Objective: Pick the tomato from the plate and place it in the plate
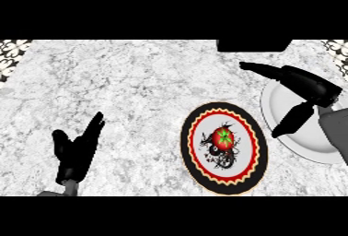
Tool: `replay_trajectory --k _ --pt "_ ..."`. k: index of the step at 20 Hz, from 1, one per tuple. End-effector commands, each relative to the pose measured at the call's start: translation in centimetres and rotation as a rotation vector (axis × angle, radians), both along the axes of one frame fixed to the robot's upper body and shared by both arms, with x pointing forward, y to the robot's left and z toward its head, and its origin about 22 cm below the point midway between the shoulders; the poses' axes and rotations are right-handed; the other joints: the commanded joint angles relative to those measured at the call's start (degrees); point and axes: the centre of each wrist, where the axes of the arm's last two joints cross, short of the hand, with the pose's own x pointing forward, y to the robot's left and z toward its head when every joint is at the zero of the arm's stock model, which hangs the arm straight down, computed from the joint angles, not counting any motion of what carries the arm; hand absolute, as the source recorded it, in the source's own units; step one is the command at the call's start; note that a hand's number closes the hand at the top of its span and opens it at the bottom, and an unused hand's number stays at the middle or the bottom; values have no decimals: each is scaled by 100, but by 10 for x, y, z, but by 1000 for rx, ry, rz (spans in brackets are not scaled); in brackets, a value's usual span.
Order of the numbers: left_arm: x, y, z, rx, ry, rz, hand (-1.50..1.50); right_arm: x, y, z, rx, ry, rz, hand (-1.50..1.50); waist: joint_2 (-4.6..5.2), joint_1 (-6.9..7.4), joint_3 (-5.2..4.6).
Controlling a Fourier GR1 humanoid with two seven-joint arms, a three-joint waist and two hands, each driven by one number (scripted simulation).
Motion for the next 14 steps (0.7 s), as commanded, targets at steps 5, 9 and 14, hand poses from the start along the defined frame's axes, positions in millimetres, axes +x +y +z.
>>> replay_trajectory --k 5,9,14 --pt "1 1 -7 -23 43 -23 0 -21 34 -11 -115 -4 -39 -150 33 8 -28" --pt "-5 -6 1 -4 37 -12 0 -40 66 -21 -178 58 -15 -150 24 5 -28" --pt "2 9 8 -20 33 -11 0 -43 63 -37 -162 100 -8 -150 32 10 -27"
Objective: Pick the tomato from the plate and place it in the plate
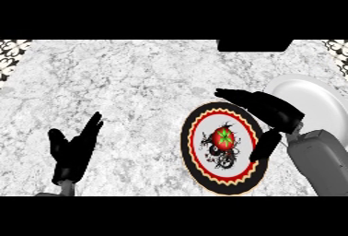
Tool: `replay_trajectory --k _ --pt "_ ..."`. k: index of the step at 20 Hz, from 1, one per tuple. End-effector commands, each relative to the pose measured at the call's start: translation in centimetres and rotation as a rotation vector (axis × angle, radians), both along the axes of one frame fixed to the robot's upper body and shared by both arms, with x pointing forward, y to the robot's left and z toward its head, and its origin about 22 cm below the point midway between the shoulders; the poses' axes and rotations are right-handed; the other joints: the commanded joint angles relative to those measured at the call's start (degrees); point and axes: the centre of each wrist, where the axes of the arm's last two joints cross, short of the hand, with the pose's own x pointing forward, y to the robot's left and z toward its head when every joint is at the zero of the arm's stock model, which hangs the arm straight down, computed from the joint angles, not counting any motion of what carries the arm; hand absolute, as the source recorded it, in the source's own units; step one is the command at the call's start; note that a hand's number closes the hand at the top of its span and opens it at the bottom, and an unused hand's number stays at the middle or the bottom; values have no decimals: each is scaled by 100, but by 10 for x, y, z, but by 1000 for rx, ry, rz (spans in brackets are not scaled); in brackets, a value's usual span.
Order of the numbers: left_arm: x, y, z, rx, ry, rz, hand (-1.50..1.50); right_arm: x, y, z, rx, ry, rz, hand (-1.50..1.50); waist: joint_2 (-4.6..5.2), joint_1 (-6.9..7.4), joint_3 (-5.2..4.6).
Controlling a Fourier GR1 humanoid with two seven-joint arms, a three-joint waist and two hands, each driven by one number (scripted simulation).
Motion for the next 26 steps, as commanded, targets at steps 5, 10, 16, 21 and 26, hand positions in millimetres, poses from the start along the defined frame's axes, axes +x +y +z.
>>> replay_trajectory --k 5,10,16,21,26 --pt "3 -12 -14 7 8 11 0 -29 31 -25 -7 7 7 -150 16 -23 -22" --pt "-9 -14 -38 -18 26 10 0 -22 17 -9 -104 -44 -31 -150 16 -25 -24" --pt "9 -8 -18 -22 12 -11 0 -13 29 -46 -140 -50 -56 -150 21 -8 -22" --pt "-2 -12 -23 -20 34 -7 0 -13 29 -52 -169 -24 -37 -150 19 1 -21" --pt "-3 -7 -20 -6 21 -11 0 -14 42 -67 -195 -11 -10 -150 18 1 -21"
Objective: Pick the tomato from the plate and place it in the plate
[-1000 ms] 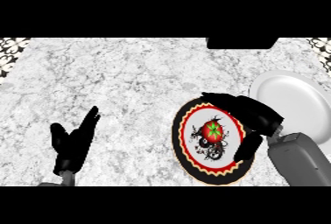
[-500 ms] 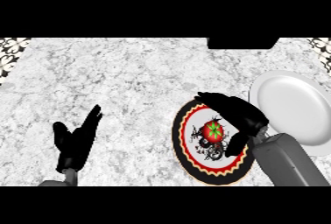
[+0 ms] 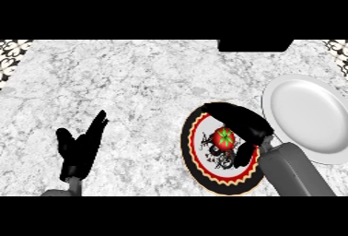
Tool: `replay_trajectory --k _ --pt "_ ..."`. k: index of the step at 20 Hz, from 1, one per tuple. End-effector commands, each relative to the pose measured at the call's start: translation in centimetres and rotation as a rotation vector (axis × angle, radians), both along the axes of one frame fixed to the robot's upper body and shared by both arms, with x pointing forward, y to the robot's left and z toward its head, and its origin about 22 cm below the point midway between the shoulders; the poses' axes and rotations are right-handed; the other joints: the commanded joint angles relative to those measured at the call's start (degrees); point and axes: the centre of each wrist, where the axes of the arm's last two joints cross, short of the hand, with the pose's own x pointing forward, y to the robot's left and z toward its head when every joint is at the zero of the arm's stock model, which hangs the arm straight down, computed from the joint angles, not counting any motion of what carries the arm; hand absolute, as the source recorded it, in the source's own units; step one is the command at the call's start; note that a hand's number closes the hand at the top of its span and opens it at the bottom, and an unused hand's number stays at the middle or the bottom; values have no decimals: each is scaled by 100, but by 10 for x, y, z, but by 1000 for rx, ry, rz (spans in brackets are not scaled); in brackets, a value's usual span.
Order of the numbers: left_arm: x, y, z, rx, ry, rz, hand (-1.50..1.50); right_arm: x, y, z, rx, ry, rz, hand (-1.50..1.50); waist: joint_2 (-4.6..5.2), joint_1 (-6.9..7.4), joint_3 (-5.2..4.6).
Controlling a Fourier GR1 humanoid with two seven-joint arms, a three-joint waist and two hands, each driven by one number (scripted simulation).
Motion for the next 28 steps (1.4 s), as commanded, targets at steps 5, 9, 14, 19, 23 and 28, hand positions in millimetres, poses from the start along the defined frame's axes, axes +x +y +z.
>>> replay_trajectory --k 5,9,14,19,23,28 --pt "5 -17 -6 6 32 5 0 -1 2 -21 -93 -56 127 150 26 -16 -36" --pt "-11 -2 -14 -11 53 -8 0 -1 0 -18 -74 -99 110 150 20 -19 -36" --pt "-13 -4 -11 -15 36 10 0 0 4 -26 31 -218 96 150 21 -12 -35" --pt "-6 0 -3 -5 15 13 0 43 -22 4 53 -283 -683 150 86 -158 -45" --pt "-10 5 -1 9 8 31 0 56 -48 27 50 -405 -1070 150 83 -175 -68" --pt "-9 1 2 0 0 4 0 74 -51 68 92 -616 -1469 150 137 73 -95"
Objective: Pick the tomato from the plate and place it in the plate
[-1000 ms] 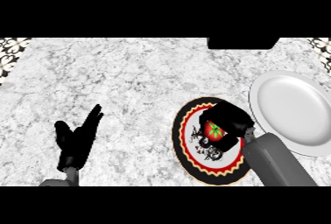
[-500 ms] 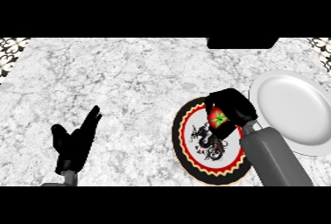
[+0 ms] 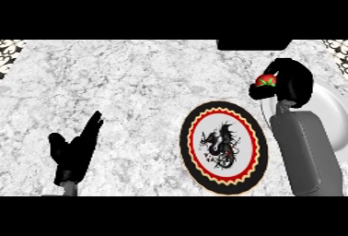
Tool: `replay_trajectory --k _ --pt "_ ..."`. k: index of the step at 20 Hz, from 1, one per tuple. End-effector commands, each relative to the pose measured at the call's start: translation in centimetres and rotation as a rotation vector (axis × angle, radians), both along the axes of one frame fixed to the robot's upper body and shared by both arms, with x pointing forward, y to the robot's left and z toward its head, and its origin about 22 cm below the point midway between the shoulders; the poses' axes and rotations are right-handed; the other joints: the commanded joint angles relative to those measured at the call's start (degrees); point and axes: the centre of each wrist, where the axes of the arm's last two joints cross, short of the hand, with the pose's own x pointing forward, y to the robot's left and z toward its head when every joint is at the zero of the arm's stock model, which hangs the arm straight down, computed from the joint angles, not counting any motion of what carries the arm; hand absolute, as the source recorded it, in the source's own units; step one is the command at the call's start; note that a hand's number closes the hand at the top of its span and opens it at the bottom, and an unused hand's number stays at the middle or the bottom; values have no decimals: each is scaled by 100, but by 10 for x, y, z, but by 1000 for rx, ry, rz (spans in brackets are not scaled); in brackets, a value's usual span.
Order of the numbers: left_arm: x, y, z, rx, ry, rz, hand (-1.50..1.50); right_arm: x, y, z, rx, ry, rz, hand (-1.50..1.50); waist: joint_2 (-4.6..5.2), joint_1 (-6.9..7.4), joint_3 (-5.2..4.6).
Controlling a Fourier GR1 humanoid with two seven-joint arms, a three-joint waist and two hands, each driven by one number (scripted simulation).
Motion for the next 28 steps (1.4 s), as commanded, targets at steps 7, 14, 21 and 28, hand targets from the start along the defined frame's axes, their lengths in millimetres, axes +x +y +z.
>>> replay_trajectory --k 7,14,21,28 --pt "2 -23 -3 -21 19 -93 0 28 2 47 84 -370 -715 150 145 378 -25" --pt "9 -16 -1 -10 30 -75 0 33 16 56 53 -576 -890 150 95 379 -2" --pt "-3 -12 -12 -19 65 -55 0 17 -24 24 -138 -585 -1085 150 53 245 10" --pt "-7 -10 -14 -30 66 -42 0 -7 -67 -18 -160 -599 -1162 150 22 161 27"
